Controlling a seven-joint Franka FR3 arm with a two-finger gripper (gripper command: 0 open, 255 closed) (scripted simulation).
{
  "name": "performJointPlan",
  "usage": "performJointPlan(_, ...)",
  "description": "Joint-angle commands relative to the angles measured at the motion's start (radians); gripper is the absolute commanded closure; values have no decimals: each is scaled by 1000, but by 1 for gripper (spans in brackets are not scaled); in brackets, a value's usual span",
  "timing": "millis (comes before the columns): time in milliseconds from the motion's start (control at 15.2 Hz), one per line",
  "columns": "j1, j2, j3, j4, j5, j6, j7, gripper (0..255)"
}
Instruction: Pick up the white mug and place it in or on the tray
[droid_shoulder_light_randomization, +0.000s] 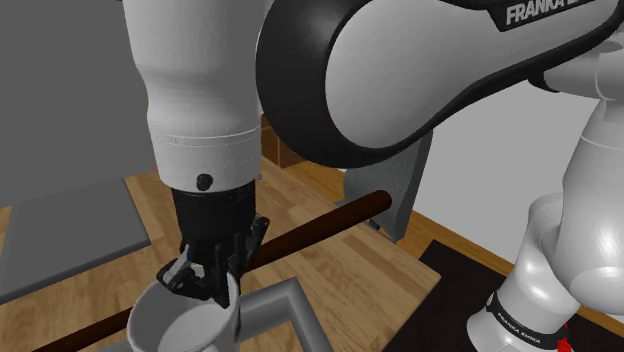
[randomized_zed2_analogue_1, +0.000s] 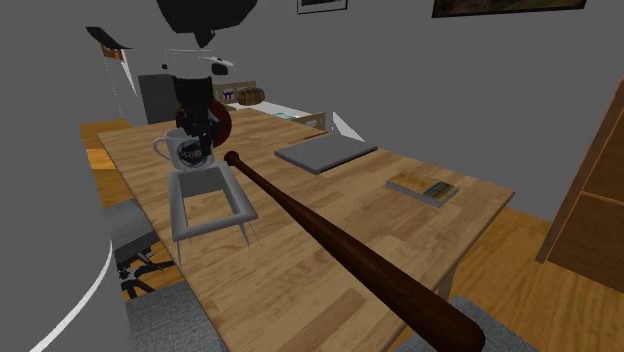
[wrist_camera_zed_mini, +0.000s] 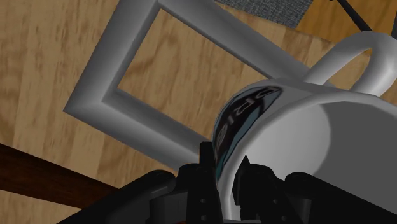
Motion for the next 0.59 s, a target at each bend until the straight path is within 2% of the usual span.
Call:
performJointPlan(0,9,18,2,1,-13,13,17,255)
performJointPlan(528,11,39,-2,-84,-29,115,25,255)
